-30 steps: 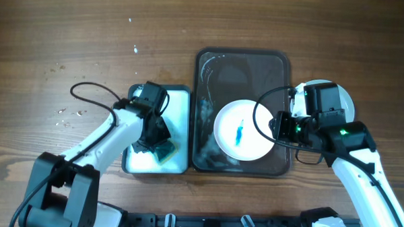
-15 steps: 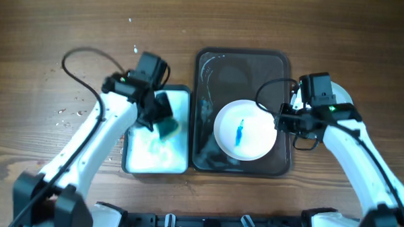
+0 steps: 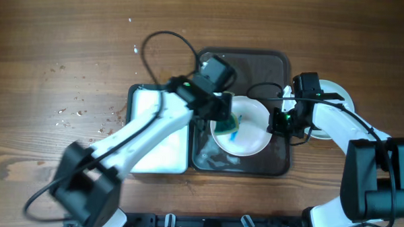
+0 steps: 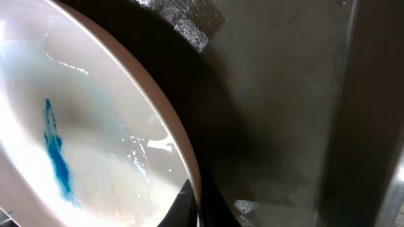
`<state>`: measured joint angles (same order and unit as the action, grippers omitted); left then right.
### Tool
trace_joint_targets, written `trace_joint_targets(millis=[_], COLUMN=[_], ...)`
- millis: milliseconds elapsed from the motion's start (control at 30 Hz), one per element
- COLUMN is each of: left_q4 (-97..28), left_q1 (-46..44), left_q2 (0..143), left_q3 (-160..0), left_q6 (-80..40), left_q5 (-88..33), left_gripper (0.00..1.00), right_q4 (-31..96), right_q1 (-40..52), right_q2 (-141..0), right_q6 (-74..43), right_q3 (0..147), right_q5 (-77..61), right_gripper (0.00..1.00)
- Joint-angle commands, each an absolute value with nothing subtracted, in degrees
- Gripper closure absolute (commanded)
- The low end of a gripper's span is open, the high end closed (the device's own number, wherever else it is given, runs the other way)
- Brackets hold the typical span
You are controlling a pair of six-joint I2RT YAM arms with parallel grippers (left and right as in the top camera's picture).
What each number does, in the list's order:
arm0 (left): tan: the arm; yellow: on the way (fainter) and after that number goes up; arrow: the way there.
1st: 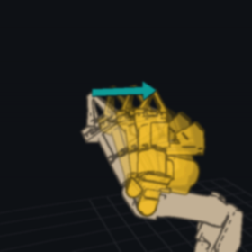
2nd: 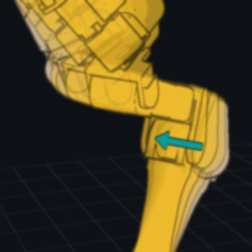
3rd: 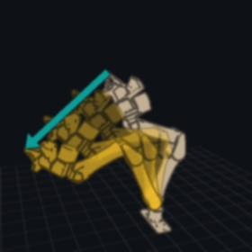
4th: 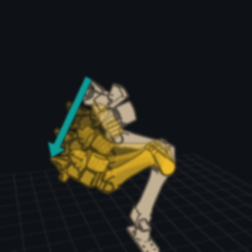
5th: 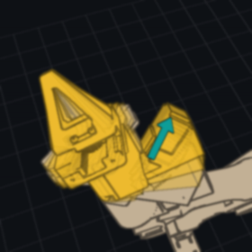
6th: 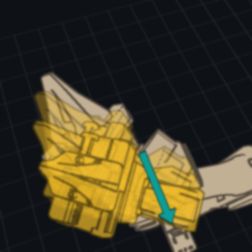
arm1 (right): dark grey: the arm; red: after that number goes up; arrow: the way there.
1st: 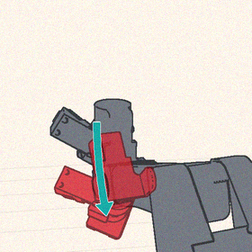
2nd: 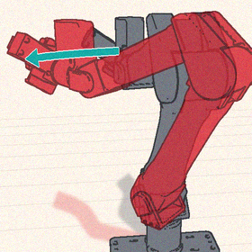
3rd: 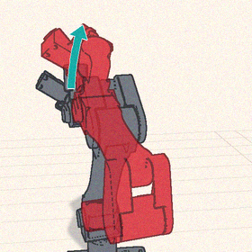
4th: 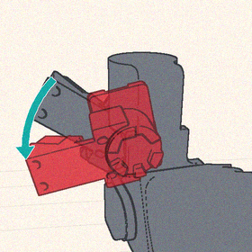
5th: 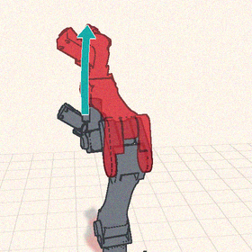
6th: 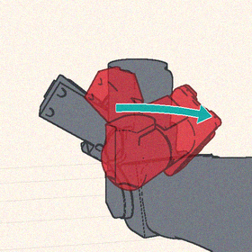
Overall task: Clean dirty plates on tray and stack at the side
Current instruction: 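Scrub the held plate with the sponge in the left gripper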
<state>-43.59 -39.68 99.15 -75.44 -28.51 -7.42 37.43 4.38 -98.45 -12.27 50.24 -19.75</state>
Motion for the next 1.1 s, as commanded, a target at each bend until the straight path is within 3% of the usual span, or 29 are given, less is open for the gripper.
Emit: trace_joint_targets(millis=[0, 233, 333, 433, 500, 667, 800, 933, 1067], left_q4=[-40.60, -28.62, -25.85, -23.79, -25.34, -44.42, -54.83, -52.99, -42.74], left_q1=[-42.35, -43.03, -43.09, -43.24, -42.89, -38.30, -35.22, -35.05, -37.76], left_q2=[106.91, 119.66, 121.43, 121.43, 121.43, 121.36, 120.33, 118.83, 118.96], left_q3=[-75.96, -75.99, -75.99, -75.99, -75.99, -75.99, -75.99, -75.99, -75.99], left_q6=[-27.40, -31.94, -27.16, -24.38, -24.43, -25.28, -25.32, -25.28, -25.26], left_q5=[-8.75, -22.26, -35.73, -41.93, -39.46, -9.89, 5.91, 5.19, -14.37], left_gripper=[0.96, 0.96, 0.96, 0.96, 0.96, 0.96, 0.96, 0.96, 0.96], right_q4=[36.64, 37.56, 37.95, 37.95, 38.17, 38.76, 38.81, 38.85, 38.87], right_q1=[4.60, 4.60, 4.60, 4.60, 4.60, 4.60, 4.60, 4.60, 4.60], right_q2=[-102.02, -102.02, -102.02, -102.02, -102.02, -102.02, -102.02, -102.02, -102.02], right_q6=[-14.28, -15.16, -15.09, -15.11, -15.11, -15.03, -15.05, -15.03, -15.05], right_q3=[49.17, 49.15, 49.17, 49.17, 49.15, 49.17, 49.17, 49.17, 49.17], right_q5=[-15.33, -14.90, -14.90, -14.94, -15.07, -15.07, -15.07, -15.07, -15.07], right_gripper=[0.96, 0.96, 0.96, 0.96, 0.96, 0.96, 0.96, 0.96, 0.96])
